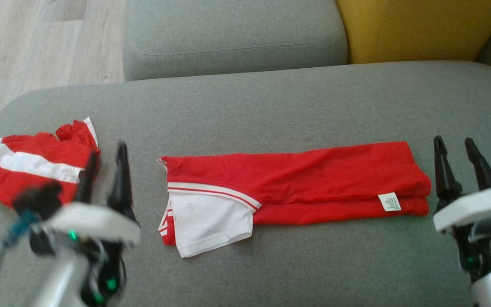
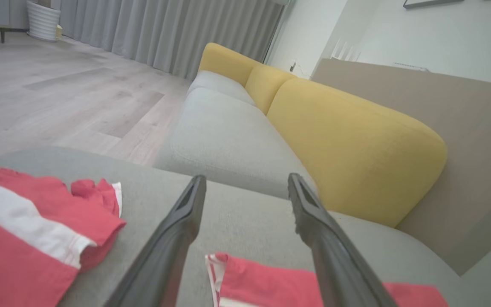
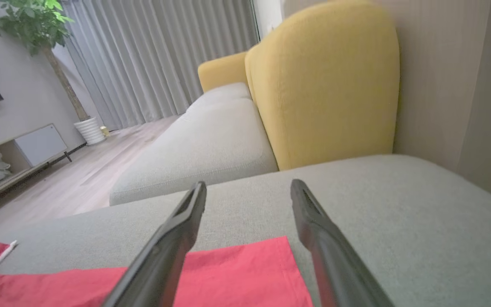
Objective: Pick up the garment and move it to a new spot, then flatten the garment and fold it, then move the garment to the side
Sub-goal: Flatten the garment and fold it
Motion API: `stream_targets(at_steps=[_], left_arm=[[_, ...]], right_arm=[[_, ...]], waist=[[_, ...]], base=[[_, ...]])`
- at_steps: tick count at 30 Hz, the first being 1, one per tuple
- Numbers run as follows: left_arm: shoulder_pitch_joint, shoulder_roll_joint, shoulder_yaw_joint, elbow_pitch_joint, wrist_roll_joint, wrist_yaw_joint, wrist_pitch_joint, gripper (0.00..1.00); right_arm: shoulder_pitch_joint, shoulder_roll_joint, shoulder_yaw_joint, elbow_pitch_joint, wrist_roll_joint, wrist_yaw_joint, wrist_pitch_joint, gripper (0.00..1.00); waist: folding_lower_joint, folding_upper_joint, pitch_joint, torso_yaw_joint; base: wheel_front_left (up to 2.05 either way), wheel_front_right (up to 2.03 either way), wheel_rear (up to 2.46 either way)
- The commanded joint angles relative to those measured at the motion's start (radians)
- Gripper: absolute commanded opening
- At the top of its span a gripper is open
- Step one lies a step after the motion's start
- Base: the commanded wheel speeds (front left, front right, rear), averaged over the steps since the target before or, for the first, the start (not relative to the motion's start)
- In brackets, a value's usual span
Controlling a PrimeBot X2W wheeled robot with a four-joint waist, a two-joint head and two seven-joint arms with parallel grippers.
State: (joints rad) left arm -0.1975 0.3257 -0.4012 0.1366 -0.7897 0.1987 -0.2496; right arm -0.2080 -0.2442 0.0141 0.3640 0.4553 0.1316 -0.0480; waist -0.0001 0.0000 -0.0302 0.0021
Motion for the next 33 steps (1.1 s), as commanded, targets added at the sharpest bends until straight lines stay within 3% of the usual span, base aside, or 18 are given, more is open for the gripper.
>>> stream_targets(at_steps=[1,9,18,33], left_arm=[[0.019,-0.012,0.067,-0.032,0.055,-0.022,-0.012,1.00],[0.168,-0.141,0.155,-0.021,0.277,-0.099,-0.012,1.00],[0.190,-0.221,0.241,-0.001,0.393,-0.177,-0.012,1.00],[0.122,-0.267,0.273,0.043,0.456,-0.255,-0.012,1.00]], right_arm=[[0.008,0.008,-0.005,-0.059,-0.061,-0.001,-0.049,1.00],[0.110,0.102,-0.043,-0.102,-0.203,-0.001,-0.129,1.00],[0.131,0.120,-0.067,-0.117,-0.241,-0.001,-0.120,1.00],[-0.089,0.170,-0.254,0.096,-0.196,-0.001,0.202,1.00]], waist=[[0.0001,0.0000,-0.003,-0.001],[0.0001,0.0000,-0.009,-0.001],[0.0001,0.0000,-0.004,0.004],[0.0001,0.0000,0.125,0.042]], base=[[0.00,0.00,0.00],[0.00,0.00,0.00],[0.00,0.00,0.00],[0.00,0.00,0.00]])
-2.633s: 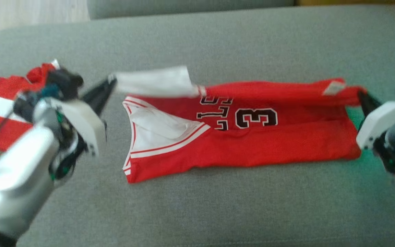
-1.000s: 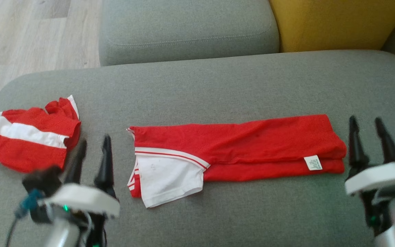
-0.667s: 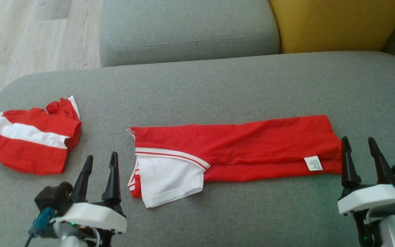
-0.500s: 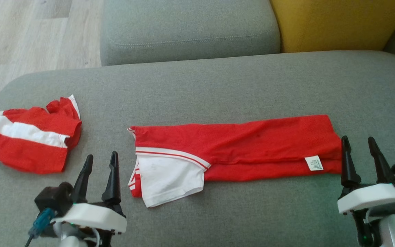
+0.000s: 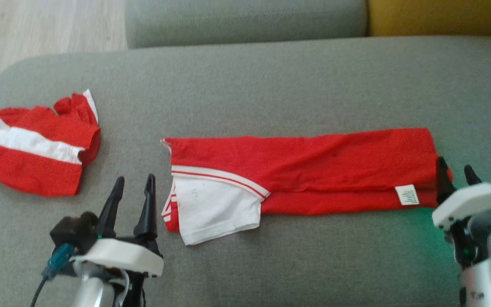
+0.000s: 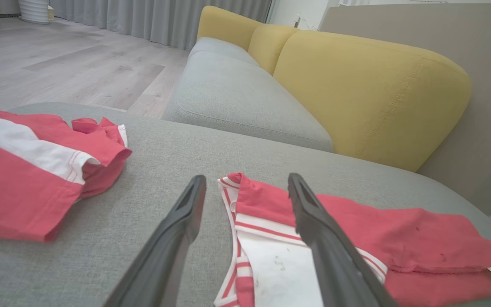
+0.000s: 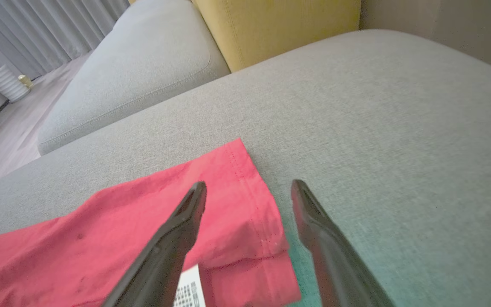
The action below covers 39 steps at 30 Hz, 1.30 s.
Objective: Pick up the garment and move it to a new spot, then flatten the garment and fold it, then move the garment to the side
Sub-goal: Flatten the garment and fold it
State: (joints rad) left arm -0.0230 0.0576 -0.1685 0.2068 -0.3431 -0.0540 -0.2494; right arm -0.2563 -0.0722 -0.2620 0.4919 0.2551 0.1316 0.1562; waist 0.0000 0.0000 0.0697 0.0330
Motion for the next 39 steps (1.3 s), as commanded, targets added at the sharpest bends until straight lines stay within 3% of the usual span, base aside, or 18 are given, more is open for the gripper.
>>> stream_targets(at_steps=[1,14,27,28,34,39], left_arm=[[-0.060,0.000,0.040,-0.025,0.011,-0.005,-0.012,1.00],[-0.148,-0.007,0.046,-0.016,0.022,-0.032,-0.012,1.00],[-0.176,-0.007,0.065,-0.020,0.009,-0.031,-0.012,1.00],[-0.177,-0.007,0.067,-0.019,0.010,-0.032,-0.012,1.00],[-0.175,-0.007,0.078,-0.013,0.014,-0.032,-0.012,1.00],[-0.164,-0.007,0.080,-0.015,0.010,-0.030,-0.012,1.00]], right_arm=[[-0.060,-0.002,0.015,-0.017,0.003,-0.001,0.016,1.00],[-0.207,-0.024,-0.058,0.111,-0.097,-0.001,0.209,1.00],[-0.183,-0.017,-0.035,0.113,-0.058,-0.001,0.302,1.00],[-0.181,-0.016,-0.025,0.112,-0.049,-0.001,0.314,0.00],[-0.161,-0.047,-0.010,0.075,-0.035,-0.001,0.301,0.00],[-0.158,-0.097,-0.057,0.052,-0.069,-0.001,0.243,0.00]], waist=[[0.0000,0.0000,0.037,0.014],[0.0000,0.0000,0.140,0.049],[0.0000,0.0000,0.163,0.050],[0.0000,0.0000,0.162,0.050],[0.0000,0.0000,0.138,0.042],[0.0000,0.0000,0.110,0.034]], base=[[0.00,0.00,0.00],[0.00,0.00,0.00],[0.00,0.00,0.00],[0.00,0.00,0.00],[0.00,0.00,0.00],[0.00,0.00,0.00]])
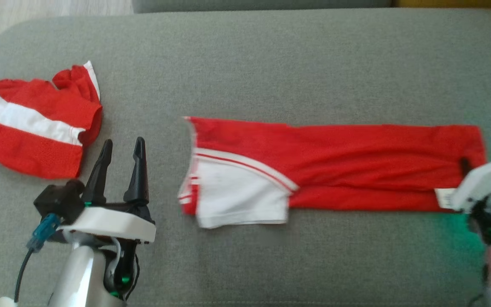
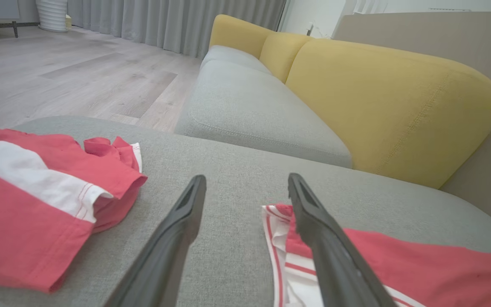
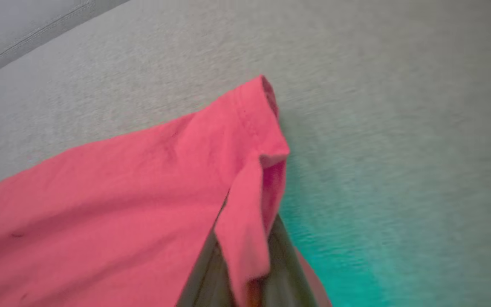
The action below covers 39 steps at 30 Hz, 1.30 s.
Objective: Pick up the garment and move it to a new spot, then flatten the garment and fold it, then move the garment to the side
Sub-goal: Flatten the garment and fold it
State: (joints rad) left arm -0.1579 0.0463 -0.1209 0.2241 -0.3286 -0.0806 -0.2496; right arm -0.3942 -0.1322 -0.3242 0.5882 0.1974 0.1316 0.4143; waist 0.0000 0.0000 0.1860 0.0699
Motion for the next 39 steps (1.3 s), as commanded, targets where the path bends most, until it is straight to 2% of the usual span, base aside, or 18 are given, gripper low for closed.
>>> stream_targets(at_steps=[1,10,15,21,26,30,33,39], left_arm=[[-0.027,0.004,0.032,-0.033,-0.006,-0.002,-0.012,1.00],[-0.008,0.004,0.028,-0.036,-0.020,0.008,-0.012,1.00],[0.003,0.004,0.021,-0.030,-0.029,0.014,-0.012,1.00],[0.028,0.004,0.011,-0.025,-0.036,0.024,-0.012,1.00],[0.053,0.004,0.004,-0.023,-0.044,0.031,-0.012,1.00],[0.067,0.004,0.004,-0.021,-0.052,0.036,-0.012,1.00],[0.075,0.004,0.000,-0.017,-0.053,0.039,-0.012,1.00],[0.079,0.004,-0.006,-0.012,-0.056,0.041,-0.012,1.00]], right_arm=[[-0.020,-0.049,-0.006,-0.046,-0.024,-0.001,-0.027,0.00],[-0.032,-0.125,-0.128,-0.061,-0.210,-0.001,-0.112,0.00],[-0.047,-0.070,-0.106,-0.070,-0.240,-0.001,-0.139,0.00],[-0.033,0.024,0.020,-0.155,-0.152,-0.001,-0.107,0.00],[0.009,0.068,0.155,-0.265,-0.051,-0.001,-0.050,0.00],[0.040,0.080,0.238,-0.326,0.019,-0.001,-0.020,0.00],[0.075,0.081,0.340,-0.363,0.147,-0.001,-0.012,0.00],[0.115,0.082,0.516,-0.341,0.291,-0.001,-0.095,0.00]], waist=[[0.0000,0.0000,-0.011,-0.004],[0.0000,0.0000,-0.047,-0.016],[0.0000,0.0000,-0.076,-0.018],[0.0000,0.0000,-0.130,-0.019],[0.0000,0.0000,-0.173,-0.018],[0.0000,0.0000,-0.192,-0.016],[0.0000,0.0000,-0.201,-0.010],[0.0000,0.0000,-0.200,0.004]], base=[[0.00,0.00,0.00],[0.00,0.00,0.00],[0.00,0.00,0.00],[0.00,0.00,0.00],[0.00,0.00,0.00],[0.00,0.00,0.00],[0.00,0.00,0.00],[0.00,0.00,0.00]])
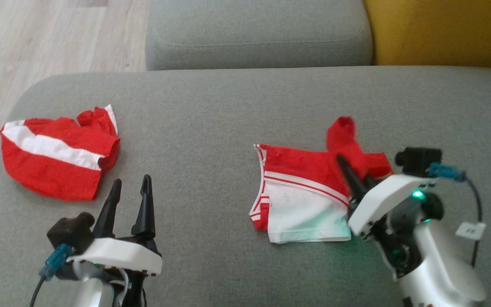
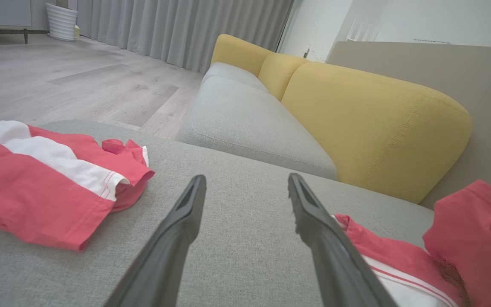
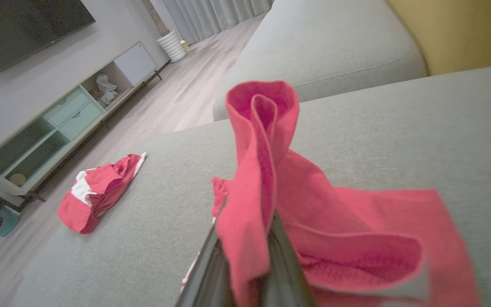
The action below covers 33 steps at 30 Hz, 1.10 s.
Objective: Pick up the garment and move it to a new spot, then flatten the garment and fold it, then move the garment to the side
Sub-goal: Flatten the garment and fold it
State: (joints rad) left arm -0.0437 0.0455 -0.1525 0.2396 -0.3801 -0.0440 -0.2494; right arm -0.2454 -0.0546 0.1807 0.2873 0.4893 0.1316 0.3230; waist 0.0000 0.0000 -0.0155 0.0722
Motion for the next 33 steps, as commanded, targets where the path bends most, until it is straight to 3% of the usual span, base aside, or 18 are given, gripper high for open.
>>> stream_targets(at_steps=[1,12,13,17,25,28,33], left_arm=[[-0.037,0.005,0.023,-0.027,-0.005,0.005,-0.012,1.00],[-0.066,0.005,-0.001,-0.009,-0.010,0.003,-0.012,1.00],[-0.066,0.005,-0.002,-0.007,-0.011,0.003,-0.012,1.00],[-0.066,0.005,0.000,0.002,-0.012,0.005,-0.012,1.00],[-0.063,0.005,0.003,0.009,-0.017,0.008,-0.012,1.00],[-0.061,0.005,0.006,0.002,-0.019,0.013,-0.012,1.00],[-0.052,0.005,0.017,-0.022,-0.021,0.017,-0.012,1.00]], right_arm=[[-0.033,0.004,0.031,-0.023,0.020,-0.001,-0.023,0.00],[-0.124,0.004,0.224,0.213,0.148,-0.001,-0.239,0.00],[-0.136,0.004,0.229,0.240,0.146,-0.001,-0.255,1.00],[-0.170,0.004,0.287,0.291,0.205,-0.001,-0.304,1.00],[-0.210,0.004,0.480,0.260,0.411,-0.001,-0.340,1.00],[-0.244,0.004,0.481,0.285,0.395,-0.001,-0.373,1.00],[-0.297,0.004,0.407,0.357,0.261,-0.001,-0.413,1.00]], waist=[[0.0000,0.0000,0.006,0.006],[0.0000,0.0000,0.049,0.057],[0.0000,0.0000,0.051,0.060],[0.0000,0.0000,0.054,0.071],[0.0000,0.0000,0.044,0.066],[0.0000,0.0000,0.035,0.051],[0.0000,0.0000,0.023,0.016]], base=[[0.00,0.00,0.00],[0.00,0.00,0.00],[0.00,0.00,0.00],[0.00,0.00,0.00],[0.00,0.00,0.00],[0.00,0.00,0.00],[0.00,0.00,0.00]])
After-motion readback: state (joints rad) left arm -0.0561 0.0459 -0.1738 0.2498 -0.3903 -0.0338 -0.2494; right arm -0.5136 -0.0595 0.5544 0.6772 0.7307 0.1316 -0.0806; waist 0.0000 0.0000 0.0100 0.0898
